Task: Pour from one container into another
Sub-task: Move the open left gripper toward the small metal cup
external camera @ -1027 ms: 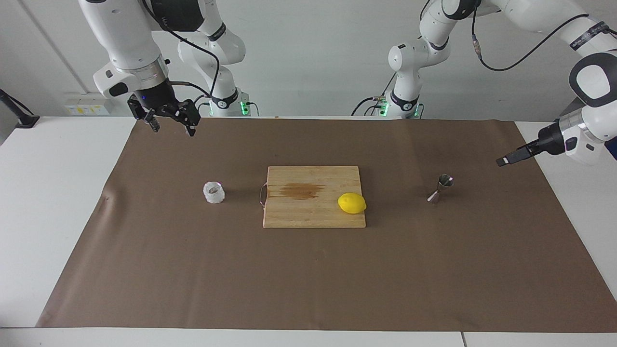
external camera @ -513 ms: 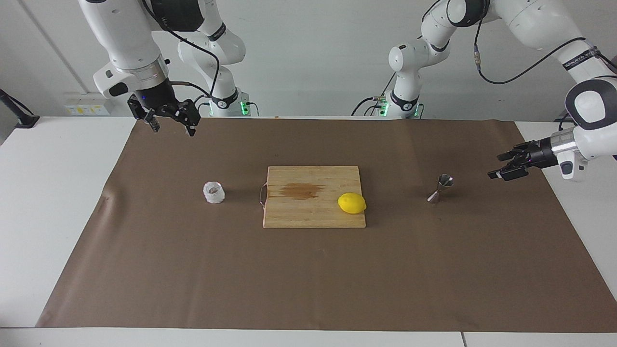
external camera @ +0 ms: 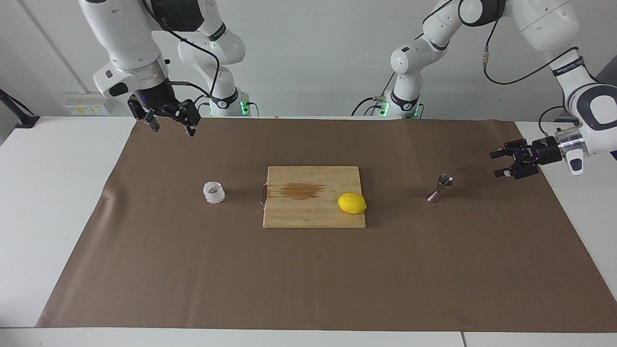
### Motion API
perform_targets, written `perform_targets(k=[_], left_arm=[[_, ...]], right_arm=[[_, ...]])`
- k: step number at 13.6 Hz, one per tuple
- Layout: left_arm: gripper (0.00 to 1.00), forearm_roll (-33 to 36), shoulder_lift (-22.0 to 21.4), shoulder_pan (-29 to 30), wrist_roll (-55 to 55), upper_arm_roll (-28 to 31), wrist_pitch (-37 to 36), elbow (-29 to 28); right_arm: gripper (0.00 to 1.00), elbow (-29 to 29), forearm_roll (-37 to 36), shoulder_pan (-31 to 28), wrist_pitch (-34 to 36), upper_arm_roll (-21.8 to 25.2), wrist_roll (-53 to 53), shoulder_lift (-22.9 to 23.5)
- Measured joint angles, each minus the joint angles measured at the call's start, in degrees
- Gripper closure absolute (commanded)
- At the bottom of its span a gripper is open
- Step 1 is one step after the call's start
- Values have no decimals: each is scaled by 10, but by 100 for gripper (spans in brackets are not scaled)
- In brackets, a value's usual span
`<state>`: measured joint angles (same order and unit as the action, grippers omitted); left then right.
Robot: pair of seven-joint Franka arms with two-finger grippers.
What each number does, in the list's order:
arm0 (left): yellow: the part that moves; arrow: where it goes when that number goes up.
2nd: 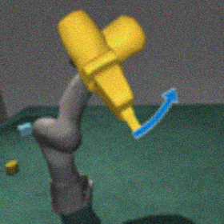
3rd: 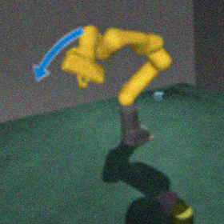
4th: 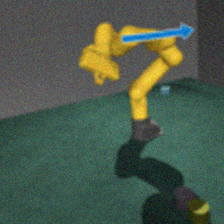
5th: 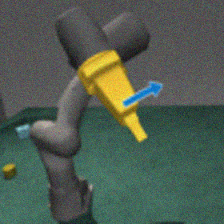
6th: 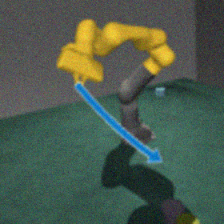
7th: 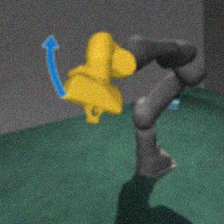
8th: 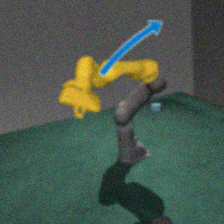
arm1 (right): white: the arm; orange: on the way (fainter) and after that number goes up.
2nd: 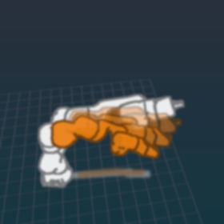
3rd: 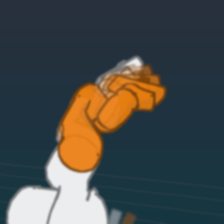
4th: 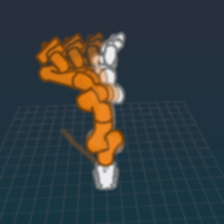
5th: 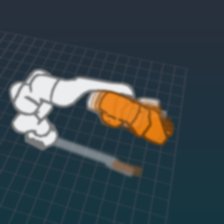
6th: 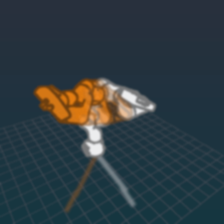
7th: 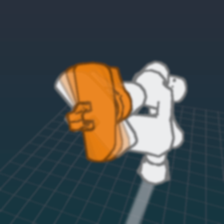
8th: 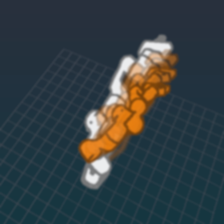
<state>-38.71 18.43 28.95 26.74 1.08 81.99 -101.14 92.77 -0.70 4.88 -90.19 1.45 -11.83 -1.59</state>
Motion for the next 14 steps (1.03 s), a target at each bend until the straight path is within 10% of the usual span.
perform_targets(k=[14], left_arm=[[0,-127,0,-9,63,-9,50,-111]], right_arm=[[0,0,0,0,0,0,0,0]])
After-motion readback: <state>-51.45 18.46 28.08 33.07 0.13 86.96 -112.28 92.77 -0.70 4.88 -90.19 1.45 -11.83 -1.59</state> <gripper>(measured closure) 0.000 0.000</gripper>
